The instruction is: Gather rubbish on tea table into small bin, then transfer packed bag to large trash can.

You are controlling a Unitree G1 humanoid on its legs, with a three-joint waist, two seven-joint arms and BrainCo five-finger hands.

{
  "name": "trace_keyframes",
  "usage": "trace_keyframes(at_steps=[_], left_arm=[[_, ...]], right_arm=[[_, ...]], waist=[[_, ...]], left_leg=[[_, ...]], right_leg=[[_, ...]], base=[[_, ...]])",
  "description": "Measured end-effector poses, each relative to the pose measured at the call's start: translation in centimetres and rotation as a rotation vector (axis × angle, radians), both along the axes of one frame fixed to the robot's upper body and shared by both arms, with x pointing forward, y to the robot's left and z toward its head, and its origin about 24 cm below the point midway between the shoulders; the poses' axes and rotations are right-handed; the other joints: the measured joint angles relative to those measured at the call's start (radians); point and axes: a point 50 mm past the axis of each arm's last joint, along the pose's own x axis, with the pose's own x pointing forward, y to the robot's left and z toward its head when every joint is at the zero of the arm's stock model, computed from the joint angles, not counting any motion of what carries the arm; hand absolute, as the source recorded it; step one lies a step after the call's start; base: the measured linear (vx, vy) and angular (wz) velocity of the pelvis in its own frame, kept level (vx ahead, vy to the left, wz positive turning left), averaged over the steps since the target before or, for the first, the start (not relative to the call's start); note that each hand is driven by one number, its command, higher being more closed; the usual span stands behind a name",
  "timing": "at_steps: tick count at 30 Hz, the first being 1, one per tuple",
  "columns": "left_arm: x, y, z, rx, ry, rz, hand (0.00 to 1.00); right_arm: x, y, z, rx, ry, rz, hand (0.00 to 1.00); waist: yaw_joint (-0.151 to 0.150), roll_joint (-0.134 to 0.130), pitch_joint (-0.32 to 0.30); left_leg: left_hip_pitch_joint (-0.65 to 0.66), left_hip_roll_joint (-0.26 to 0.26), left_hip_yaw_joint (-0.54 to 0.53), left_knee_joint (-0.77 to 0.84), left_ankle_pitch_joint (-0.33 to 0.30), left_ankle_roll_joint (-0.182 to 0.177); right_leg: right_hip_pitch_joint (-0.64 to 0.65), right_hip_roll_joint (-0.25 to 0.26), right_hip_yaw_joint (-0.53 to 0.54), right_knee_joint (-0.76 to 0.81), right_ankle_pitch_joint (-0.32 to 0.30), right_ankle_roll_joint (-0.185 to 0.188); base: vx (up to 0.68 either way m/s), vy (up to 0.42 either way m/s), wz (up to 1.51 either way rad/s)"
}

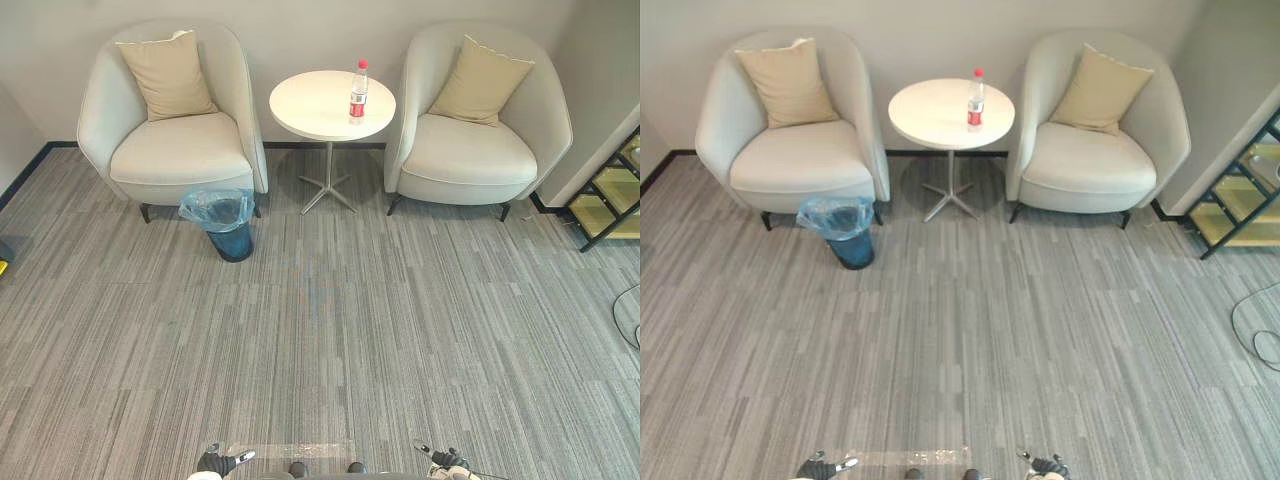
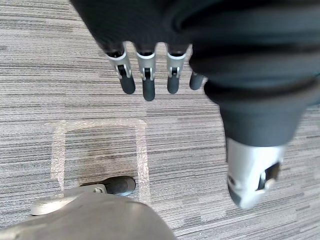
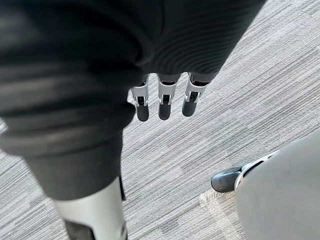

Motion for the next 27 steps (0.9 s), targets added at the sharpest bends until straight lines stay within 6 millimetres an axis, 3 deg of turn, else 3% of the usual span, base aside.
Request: trace_keyframes(at_steps=[6, 7, 8, 10, 13, 15, 17, 18, 20, 21, 23, 26, 27], left_arm=[[0.0, 0.3, 0.1, 0.002, -0.006, 0.040, 0.00], [0.3, 0.5, 0.2, 0.007, -0.016, 0.043, 0.00], [0.8, 0.8, 0.4, 0.011, -0.038, 0.066, 0.00], [1.2, 1.1, 0.7, 0.013, -0.064, 0.104, 0.00], [1.6, 1.0, 1.0, -0.005, -0.120, 0.213, 0.00], [1.5, 0.8, 0.9, -0.025, -0.126, 0.249, 0.00], [1.4, 0.8, 0.9, -0.036, -0.132, 0.274, 0.00], [1.3, 0.7, 0.9, -0.039, -0.131, 0.286, 0.00], [1.0, 0.2, 0.7, -0.039, -0.121, 0.298, 0.00], [0.6, 0.3, 0.6, -0.033, -0.105, 0.295, 0.00], [0.6, 0.7, 0.6, -0.022, -0.098, 0.278, 0.00], [0.4, 0.6, 0.5, -0.022, -0.086, 0.277, 0.00], [0.1, 0.7, 0.5, -0.019, -0.079, 0.279, 0.00]], right_arm=[[0.1, 0.6, 0.0, 0.013, -0.012, -0.012, 0.00], [0.2, 0.7, 0.1, 0.018, -0.026, -0.028, 0.00], [0.3, 0.9, 0.2, 0.023, -0.047, -0.053, 0.00], [0.5, 1.0, 0.3, 0.023, -0.064, -0.060, 0.00], [0.4, 0.8, 0.4, 0.012, -0.076, -0.047, 0.00], [0.7, 0.5, 0.6, 0.000, -0.082, -0.032, 0.00], [0.8, 0.4, 0.6, -0.001, -0.081, -0.031, 0.00], [0.7, 0.4, 0.6, -0.005, -0.078, -0.033, 0.00], [0.6, -0.4, 0.7, -0.027, -0.070, -0.033, 0.00], [0.4, -0.6, 0.6, -0.029, -0.054, -0.034, 0.00], [0.1, -0.1, 0.3, -0.009, -0.034, -0.045, 0.00], [-0.2, -0.3, 0.3, -0.007, -0.029, -0.055, 0.00], [-0.3, -0.2, 0.3, -0.006, -0.027, -0.044, 0.00]], waist=[[-0.001, -0.011, 0.009], [-0.001, -0.019, 0.018], [-0.002, -0.031, 0.033], [0.005, -0.041, 0.051], [0.037, -0.038, 0.068], [0.047, -0.019, 0.071], [0.047, -0.018, 0.071], [0.046, -0.017, 0.070], [0.047, 0.013, 0.053], [0.049, 0.009, 0.045], [0.049, -0.010, 0.035], [0.058, -0.017, 0.028], [0.059, -0.024, 0.013]], left_leg=[[-0.006, 0.002, 0.000, 0.007, 0.001, -0.001], [-0.033, 0.001, 0.001, 0.042, -0.013, -0.020], [-0.069, 0.000, 0.018, 0.132, -0.051, -0.054], [-0.141, 0.010, 0.079, 0.306, -0.093, -0.067], [-0.322, 0.072, 0.156, 0.724, -0.104, -0.054], [-0.379, 0.125, 0.172, 0.835, -0.157, -0.029], [-0.405, 0.144, 0.188, 0.743, -0.168, -0.041], [-0.405, 0.139, 0.196, 0.615, -0.152, -0.051], [-0.388, 0.141, 0.190, 0.378, -0.041, -0.078], [-0.371, 0.113, 0.205, 0.359, -0.009, -0.054], [-0.373, 0.075, 0.220, 0.375, -0.062, -0.021], [-0.301, 0.043, 0.276, 0.379, -0.116, 0.014], [-0.258, 0.033, 0.303, 0.353, -0.131, 0.022]], right_leg=[[-0.006, 0.000, -0.005, 0.013, -0.009, -0.009], [-0.027, -0.007, -0.012, 0.054, -0.035, -0.015], [-0.040, -0.020, -0.023, 0.097, -0.060, -0.025], [-0.046, -0.033, -0.026, 0.130, -0.091, -0.043], [-0.041, -0.033, 0.009, 0.177, -0.138, -0.065], [-0.023, -0.029, 0.046, 0.196, -0.157, -0.074], [-0.019, -0.048, 0.077, 0.194, -0.166, -0.064], [-0.020, -0.067, 0.094, 0.193, -0.176, -0.047], [-0.021, -0.080, 0.124, 0.181, -0.196, -0.010], [-0.005, -0.102, 0.156, 0.165, -0.202, 0.004], [-0.003, -0.127, 0.192, 0.185, -0.201, 0.019], [-0.063, -0.165, 0.235, 0.402, -0.220, 0.052], [-0.125, -0.172, 0.250, 0.548, -0.206, 0.092]], base=[[0.00, -0.001, 0.01], [-0.02, -0.019, 0.21], [-0.04, -0.030, 0.25], [-0.07, -0.037, 0.14], [-0.05, -0.014, -0.31], [0.08, 0.095, -0.58], [0.18, 0.162, -0.45], [0.27, 0.235, -0.44], [0.34, 0.327, -0.41], [0.30, 0.282, -0.32], [0.45, 0.253, -0.14], [0.45, 0.212, -0.28], [0.47, 0.175, -0.60]])
